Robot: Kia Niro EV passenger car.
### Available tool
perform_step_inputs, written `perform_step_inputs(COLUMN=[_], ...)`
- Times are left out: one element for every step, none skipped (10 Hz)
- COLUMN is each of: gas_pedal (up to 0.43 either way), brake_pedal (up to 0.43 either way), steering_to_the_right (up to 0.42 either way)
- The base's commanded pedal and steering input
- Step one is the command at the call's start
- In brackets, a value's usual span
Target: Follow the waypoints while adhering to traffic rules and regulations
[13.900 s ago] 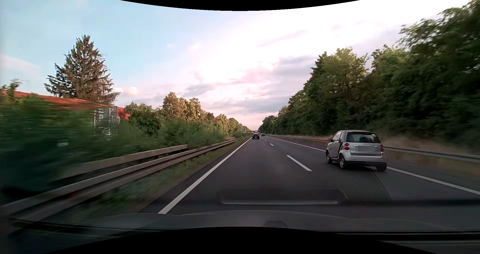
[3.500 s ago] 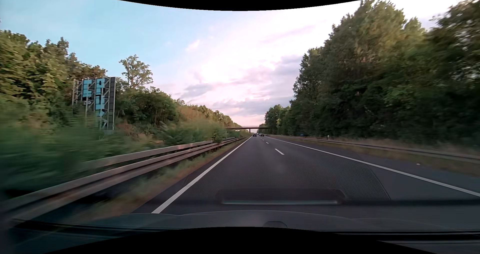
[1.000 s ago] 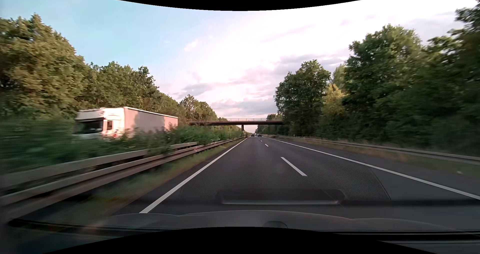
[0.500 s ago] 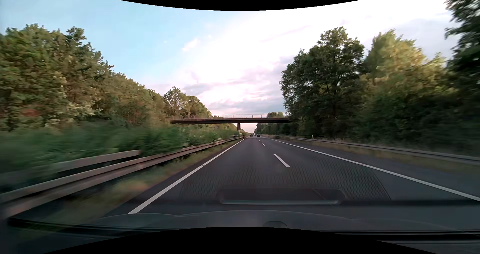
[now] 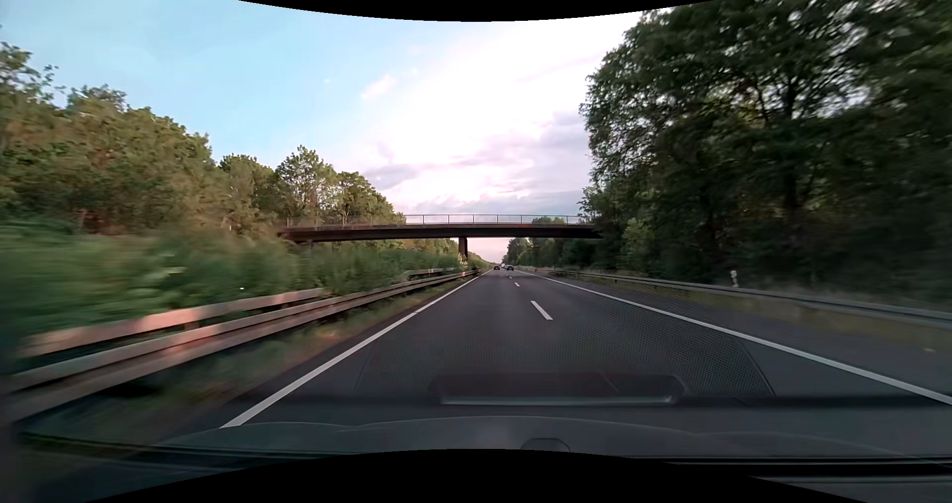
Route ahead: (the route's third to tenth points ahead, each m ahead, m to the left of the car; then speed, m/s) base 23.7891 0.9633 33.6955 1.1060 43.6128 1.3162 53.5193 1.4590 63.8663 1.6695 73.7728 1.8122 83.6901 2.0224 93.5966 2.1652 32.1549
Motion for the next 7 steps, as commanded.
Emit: perform_step_inputs(gas_pedal=[0.28,0.28,0.28,0.28,0.28,0.28,0.28], brake_pedal=[0.0,0.0,0.0,0.0,0.0,0.0,0.0], steering_to_the_right=[-0.001,-0.001,-0.001,-0.001,-0.001,-0.001,-0.001])
